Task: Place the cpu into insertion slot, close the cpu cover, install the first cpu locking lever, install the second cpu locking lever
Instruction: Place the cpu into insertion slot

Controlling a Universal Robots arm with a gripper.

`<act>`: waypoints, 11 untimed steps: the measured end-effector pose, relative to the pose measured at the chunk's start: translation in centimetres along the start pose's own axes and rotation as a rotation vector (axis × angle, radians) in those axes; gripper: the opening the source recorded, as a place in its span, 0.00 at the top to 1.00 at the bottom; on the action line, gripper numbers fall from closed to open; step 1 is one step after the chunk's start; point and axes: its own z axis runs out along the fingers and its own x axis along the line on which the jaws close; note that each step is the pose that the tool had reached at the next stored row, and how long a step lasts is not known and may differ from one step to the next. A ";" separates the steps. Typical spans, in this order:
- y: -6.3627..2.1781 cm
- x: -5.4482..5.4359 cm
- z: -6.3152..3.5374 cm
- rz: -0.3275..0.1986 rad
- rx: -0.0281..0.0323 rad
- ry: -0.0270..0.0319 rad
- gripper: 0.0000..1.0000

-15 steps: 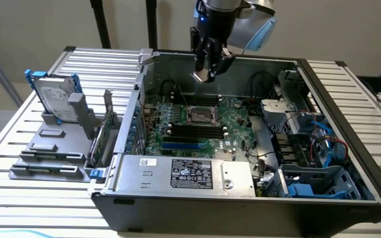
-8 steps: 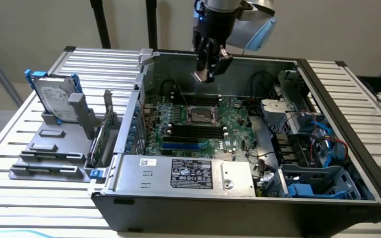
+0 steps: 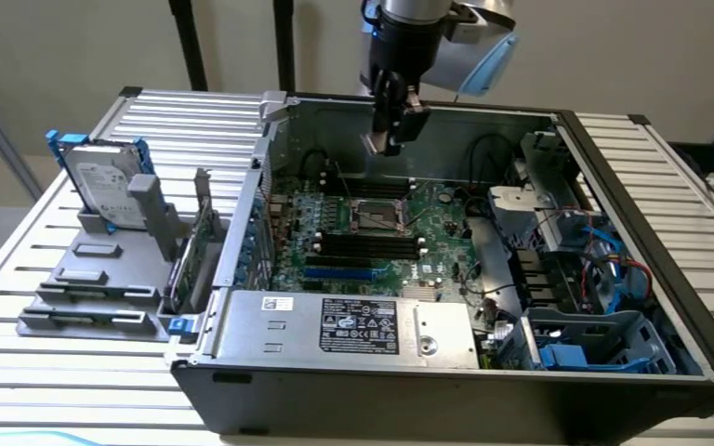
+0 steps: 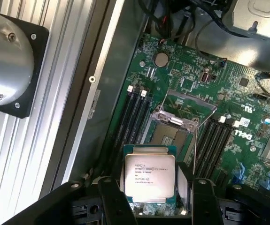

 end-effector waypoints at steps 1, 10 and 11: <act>0.00 0.0 0.01 0.018 -0.0016 0.0001 0.46; 0.00 0.0 0.14 0.180 -0.0158 0.0011 0.46; 0.00 0.0 0.17 0.193 -0.0170 0.0013 0.46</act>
